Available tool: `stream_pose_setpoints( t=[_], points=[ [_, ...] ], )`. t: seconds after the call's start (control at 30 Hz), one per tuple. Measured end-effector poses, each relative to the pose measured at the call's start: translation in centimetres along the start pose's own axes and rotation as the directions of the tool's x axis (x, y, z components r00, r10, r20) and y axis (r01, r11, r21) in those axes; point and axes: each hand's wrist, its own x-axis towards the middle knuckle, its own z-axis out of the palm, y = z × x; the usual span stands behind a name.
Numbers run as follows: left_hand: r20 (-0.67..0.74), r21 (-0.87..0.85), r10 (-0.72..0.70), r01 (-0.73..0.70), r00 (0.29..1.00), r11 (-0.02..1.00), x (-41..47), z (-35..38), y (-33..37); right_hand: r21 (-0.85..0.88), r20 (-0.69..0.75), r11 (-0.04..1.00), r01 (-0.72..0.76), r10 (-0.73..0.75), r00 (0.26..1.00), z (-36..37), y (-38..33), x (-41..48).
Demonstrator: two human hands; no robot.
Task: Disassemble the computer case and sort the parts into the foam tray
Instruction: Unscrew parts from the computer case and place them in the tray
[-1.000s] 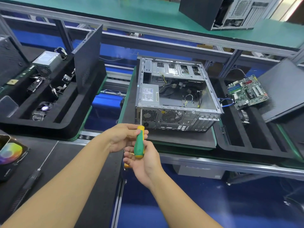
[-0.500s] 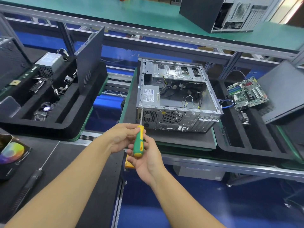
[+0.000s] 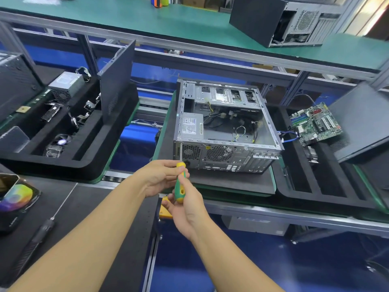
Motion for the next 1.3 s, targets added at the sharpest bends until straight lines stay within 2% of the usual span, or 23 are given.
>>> stream_pose_setpoints(
  t=[0.13, 0.27, 0.37, 0.47, 0.57, 0.67, 0.9, 1.0, 1.13, 1.2, 1.3],
  points=[
    [0.037, -0.033, -0.044, 0.045, 0.998, 0.998, 0.2, 0.0, 0.0, -0.005, 0.07, 0.992, -0.128, 0.128, 0.989, -1.0, -0.5, -0.1],
    [-0.002, 0.151, -0.063, 0.063, 0.998, 0.987, -0.2, 0.7, 0.2, -0.089, 0.066, 0.994, -0.06, 0.066, 0.996, -1.3, -1.0, 0.2],
    [-0.088, 0.212, -0.05, 0.068, 0.995, 0.975, -0.6, 1.8, 0.2, -0.174, 0.066, 0.985, -0.022, 0.034, 0.997, -1.4, -1.3, 0.3],
    [-0.186, 0.185, 0.003, 0.032, 0.983, 0.982, -0.8, 2.2, 0.1, -0.153, 0.087, 0.987, -0.057, 0.071, 0.994, -1.3, -1.8, 0.3],
    [-0.229, 0.084, 0.015, 0.005, 0.973, 0.996, -1.0, 1.9, -0.2, -0.107, 0.173, 0.981, -0.159, 0.176, 0.969, -1.5, -2.6, -0.1],
    [-0.195, 0.069, 0.005, 0.009, 0.981, 0.998, -1.2, 1.5, -0.5, -0.114, 0.192, 0.975, -0.19, 0.209, 0.959, -1.7, -3.0, -0.2],
    [-0.152, 0.287, -0.008, 0.052, 0.988, 0.957, -0.8, 1.5, 0.4, -0.202, 0.085, 0.979, -0.012, 0.03, 0.996, -1.1, -1.3, 0.2],
    [-0.128, 0.26, -0.019, 0.052, 0.992, 0.964, -0.3, 0.9, 0.4, -0.176, 0.042, 0.984, -0.036, 0.044, 0.998, -1.0, -1.0, 0.2],
    [-0.088, 0.207, -0.047, 0.065, 0.995, 0.976, -0.1, 0.4, 0.1, -0.05, 0.102, 0.984, -0.171, 0.175, 0.979, -1.2, -1.1, 0.1],
    [-0.041, 0.167, -0.085, 0.09, 0.996, 0.982, -0.2, 0.4, 0.2, -0.027, 0.081, 0.988, -0.152, 0.154, 0.985, -1.3, -0.8, 0.3],
    [-0.024, 0.224, -0.084, 0.087, 0.996, 0.971, -0.4, 0.8, 0.4, -0.064, 0.007, 0.996, -0.062, 0.062, 0.998, -1.4, -0.2, 0.3]
  ],
)
